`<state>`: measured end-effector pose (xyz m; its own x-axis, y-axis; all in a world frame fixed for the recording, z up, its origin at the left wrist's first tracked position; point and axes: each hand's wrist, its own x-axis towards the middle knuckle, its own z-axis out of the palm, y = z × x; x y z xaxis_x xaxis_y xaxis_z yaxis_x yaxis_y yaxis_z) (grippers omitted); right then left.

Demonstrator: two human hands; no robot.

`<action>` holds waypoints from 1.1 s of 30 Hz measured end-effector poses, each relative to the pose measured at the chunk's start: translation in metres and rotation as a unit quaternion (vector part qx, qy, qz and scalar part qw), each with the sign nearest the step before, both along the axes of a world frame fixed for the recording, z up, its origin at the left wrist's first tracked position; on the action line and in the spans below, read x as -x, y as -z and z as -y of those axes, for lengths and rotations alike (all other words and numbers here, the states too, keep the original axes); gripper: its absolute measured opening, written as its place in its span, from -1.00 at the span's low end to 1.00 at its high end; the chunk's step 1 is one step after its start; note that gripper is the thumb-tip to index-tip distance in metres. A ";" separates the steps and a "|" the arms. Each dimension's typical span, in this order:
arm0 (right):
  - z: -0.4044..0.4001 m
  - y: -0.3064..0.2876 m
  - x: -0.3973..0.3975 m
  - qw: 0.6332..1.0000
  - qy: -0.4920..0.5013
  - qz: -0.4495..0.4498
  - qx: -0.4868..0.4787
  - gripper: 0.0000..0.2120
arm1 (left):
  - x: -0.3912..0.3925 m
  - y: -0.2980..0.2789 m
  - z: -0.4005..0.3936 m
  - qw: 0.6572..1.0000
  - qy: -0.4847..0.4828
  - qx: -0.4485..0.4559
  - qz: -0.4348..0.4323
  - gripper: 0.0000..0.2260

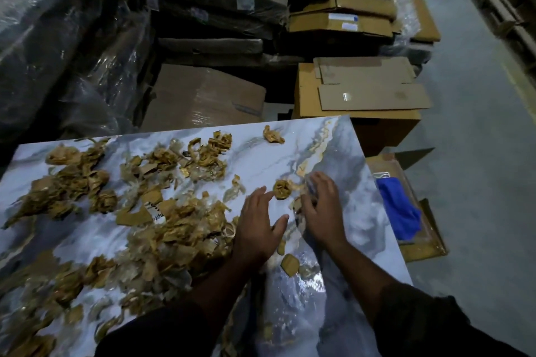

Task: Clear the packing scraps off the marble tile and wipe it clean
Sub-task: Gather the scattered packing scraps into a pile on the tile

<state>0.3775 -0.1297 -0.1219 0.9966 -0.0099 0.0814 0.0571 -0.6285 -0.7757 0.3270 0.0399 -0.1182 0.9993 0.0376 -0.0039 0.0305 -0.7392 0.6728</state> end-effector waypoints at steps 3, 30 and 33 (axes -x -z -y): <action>0.015 0.000 -0.031 0.998 0.042 -0.020 0.031 -0.56 | -0.008 -0.004 0.005 0.999 -0.002 0.050 0.021 -0.51; -0.048 -0.018 -0.081 0.934 -0.344 0.018 0.095 -0.87 | -0.026 -0.029 0.010 0.976 -0.197 0.074 0.055 -0.61; -0.027 -0.024 -0.043 0.928 -0.361 0.003 0.097 -0.79 | -0.014 -0.031 0.010 0.980 -0.176 0.045 0.087 -0.64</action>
<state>0.4205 -0.1028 -0.0978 0.7380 0.6746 0.0174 0.5204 -0.5525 -0.6510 0.3405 0.0301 -0.0875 0.9108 0.3865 0.1452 0.1518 -0.6406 0.7527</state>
